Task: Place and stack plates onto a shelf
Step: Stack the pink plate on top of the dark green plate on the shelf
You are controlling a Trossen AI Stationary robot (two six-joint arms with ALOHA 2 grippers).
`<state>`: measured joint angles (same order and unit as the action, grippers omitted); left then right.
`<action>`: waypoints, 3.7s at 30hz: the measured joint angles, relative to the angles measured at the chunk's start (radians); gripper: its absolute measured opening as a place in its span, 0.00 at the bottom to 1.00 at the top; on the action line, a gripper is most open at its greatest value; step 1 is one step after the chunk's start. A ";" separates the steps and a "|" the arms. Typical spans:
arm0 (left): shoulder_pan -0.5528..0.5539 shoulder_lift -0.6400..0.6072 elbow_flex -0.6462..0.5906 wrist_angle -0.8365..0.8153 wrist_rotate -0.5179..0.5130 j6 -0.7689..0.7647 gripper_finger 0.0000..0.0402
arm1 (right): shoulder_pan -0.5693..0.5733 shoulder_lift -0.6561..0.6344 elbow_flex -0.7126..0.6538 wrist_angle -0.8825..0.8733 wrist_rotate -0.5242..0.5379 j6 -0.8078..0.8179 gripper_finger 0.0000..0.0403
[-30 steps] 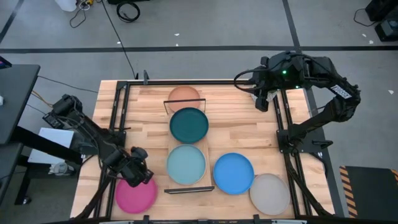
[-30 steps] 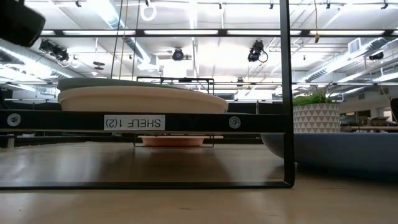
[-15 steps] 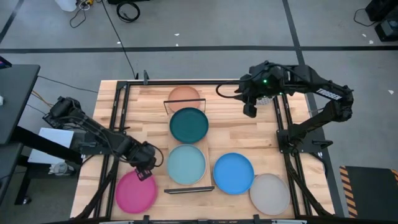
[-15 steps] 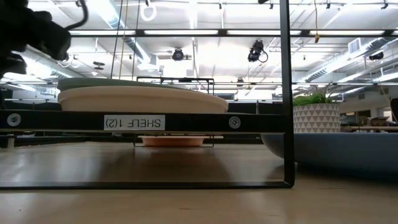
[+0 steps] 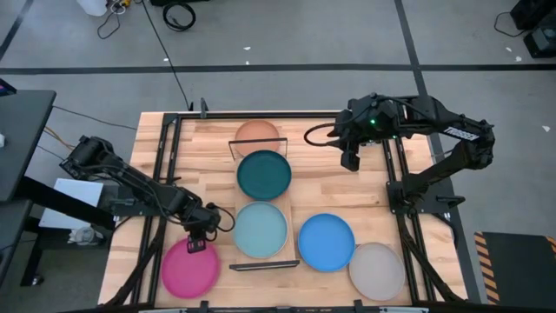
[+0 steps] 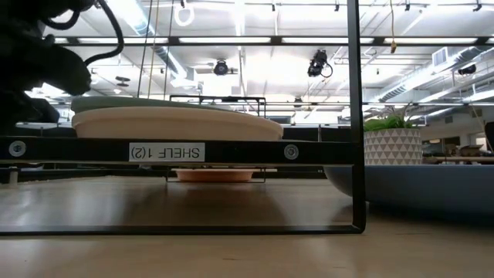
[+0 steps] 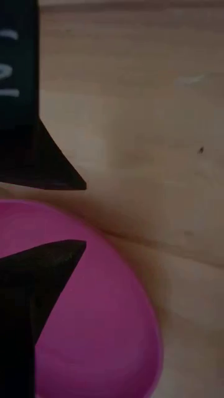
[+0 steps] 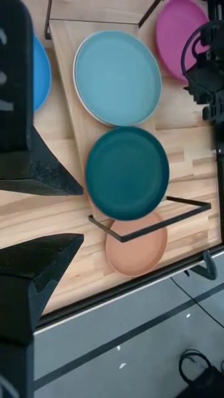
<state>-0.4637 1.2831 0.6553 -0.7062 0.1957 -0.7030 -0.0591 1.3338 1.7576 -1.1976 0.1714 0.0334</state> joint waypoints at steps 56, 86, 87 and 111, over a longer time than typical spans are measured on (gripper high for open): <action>-0.126 -0.348 0.098 -0.205 -0.137 -0.150 0.01 | -0.003 0.000 0.000 0.047 0.047 -0.121 0.28; 0.348 -0.373 0.097 0.079 -0.273 -0.779 0.03 | -0.003 0.000 0.000 0.138 0.044 -0.115 0.28; 0.358 -0.346 0.097 0.111 -0.270 -0.778 0.03 | -0.003 0.000 0.000 0.142 0.044 -0.115 0.28; 0.652 -0.138 0.097 0.290 -0.312 -0.620 0.03 | 0.028 0.000 0.000 0.150 -0.011 -0.051 0.28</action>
<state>0.1884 1.1450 0.7525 -0.4160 -0.1161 -1.3226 -0.0311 1.3342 1.7576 -1.0476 0.1600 -0.0177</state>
